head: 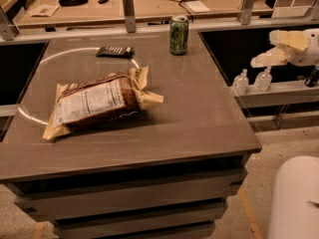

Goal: Knock green can over

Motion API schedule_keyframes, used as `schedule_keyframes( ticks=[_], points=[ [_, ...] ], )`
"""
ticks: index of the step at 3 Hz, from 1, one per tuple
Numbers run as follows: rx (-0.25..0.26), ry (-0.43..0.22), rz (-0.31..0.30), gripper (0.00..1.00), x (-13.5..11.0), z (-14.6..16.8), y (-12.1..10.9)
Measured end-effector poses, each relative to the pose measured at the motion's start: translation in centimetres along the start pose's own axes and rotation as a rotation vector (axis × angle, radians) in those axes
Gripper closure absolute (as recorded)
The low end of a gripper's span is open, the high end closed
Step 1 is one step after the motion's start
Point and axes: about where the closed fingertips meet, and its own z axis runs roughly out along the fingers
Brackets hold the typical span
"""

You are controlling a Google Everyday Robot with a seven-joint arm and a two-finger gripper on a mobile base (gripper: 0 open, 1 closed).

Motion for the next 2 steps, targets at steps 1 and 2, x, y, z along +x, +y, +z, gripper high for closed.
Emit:
schedule_keyframes(
  ticks=[1,2],
  points=[
    [0.046,-0.015,0.047,0.00,-0.3,-1.7,1.4],
    [0.117,-0.008,-0.034,0.00,0.4,-4.2,2.4]
  ],
)
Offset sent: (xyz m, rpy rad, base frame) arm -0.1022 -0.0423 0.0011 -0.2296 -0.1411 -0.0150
